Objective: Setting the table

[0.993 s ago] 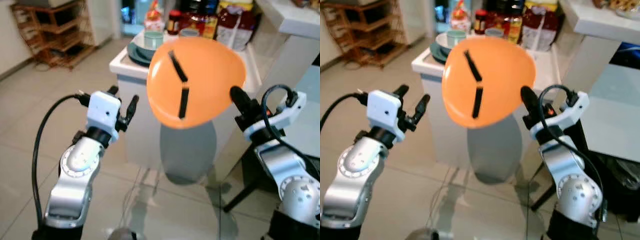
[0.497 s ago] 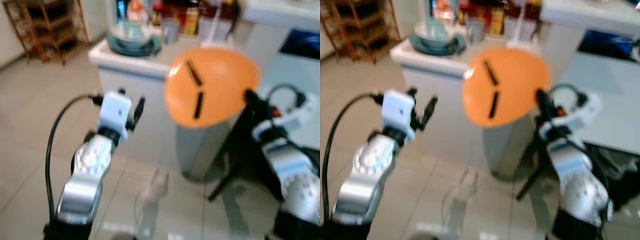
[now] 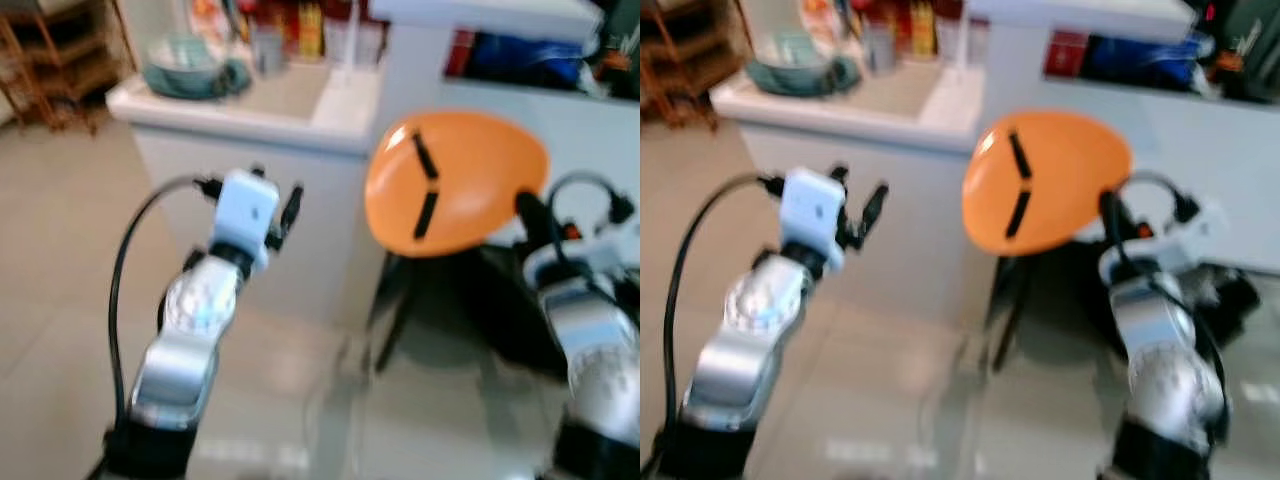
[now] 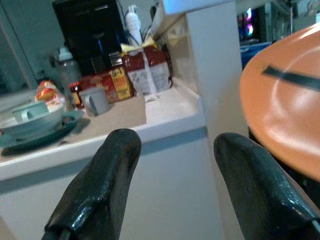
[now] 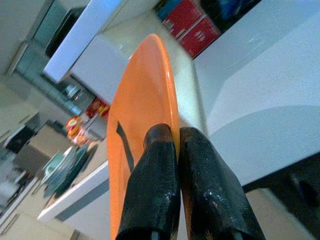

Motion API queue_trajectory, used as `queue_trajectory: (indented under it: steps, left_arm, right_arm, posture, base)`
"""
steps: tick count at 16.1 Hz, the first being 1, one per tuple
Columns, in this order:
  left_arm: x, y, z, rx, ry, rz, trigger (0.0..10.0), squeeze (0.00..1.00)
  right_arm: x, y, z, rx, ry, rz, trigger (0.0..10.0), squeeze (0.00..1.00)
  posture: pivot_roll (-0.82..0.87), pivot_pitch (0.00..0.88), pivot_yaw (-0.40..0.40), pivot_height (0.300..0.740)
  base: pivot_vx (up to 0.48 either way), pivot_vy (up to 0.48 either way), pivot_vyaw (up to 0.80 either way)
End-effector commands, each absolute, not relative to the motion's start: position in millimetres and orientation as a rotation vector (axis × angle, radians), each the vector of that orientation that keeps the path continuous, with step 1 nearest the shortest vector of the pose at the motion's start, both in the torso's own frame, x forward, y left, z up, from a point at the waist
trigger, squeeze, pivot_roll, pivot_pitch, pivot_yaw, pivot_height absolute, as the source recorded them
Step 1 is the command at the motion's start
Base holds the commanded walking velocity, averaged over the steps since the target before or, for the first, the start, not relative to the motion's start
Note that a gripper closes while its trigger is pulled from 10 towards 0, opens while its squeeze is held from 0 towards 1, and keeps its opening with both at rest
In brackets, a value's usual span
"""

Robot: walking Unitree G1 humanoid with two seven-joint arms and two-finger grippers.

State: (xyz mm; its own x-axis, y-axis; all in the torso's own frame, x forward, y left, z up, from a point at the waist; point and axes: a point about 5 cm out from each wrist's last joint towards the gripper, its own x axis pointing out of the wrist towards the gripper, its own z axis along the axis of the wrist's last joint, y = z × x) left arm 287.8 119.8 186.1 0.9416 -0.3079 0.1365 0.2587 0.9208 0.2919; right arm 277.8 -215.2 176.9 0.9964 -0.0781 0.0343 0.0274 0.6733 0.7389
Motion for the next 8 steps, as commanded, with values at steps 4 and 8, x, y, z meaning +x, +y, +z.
queue_trajectory:
  steps: [4, 8]
  left_arm:
    - [288.9, 118.3, 190.0, 0.280, -0.202, -0.290, 10.0, 0.00]
    - [289.0, 113.8, 189.8, 0.274, -0.203, -0.301, 10.0, 0.00]
  right_arm:
    - [282.3, -218.9, 185.2, 0.834, -0.102, -0.075, 10.0, 0.00]
    - [281.5, -216.4, 184.0, 0.791, -0.086, -0.086, 10.0, 0.00]
  posture:
    - [0.08, 0.000, -0.020, 0.740]
    - [0.07, 0.000, -0.019, 0.740]
  base:
    - [0.000, -0.426, 0.00]
    - [0.000, -0.426, 0.00]
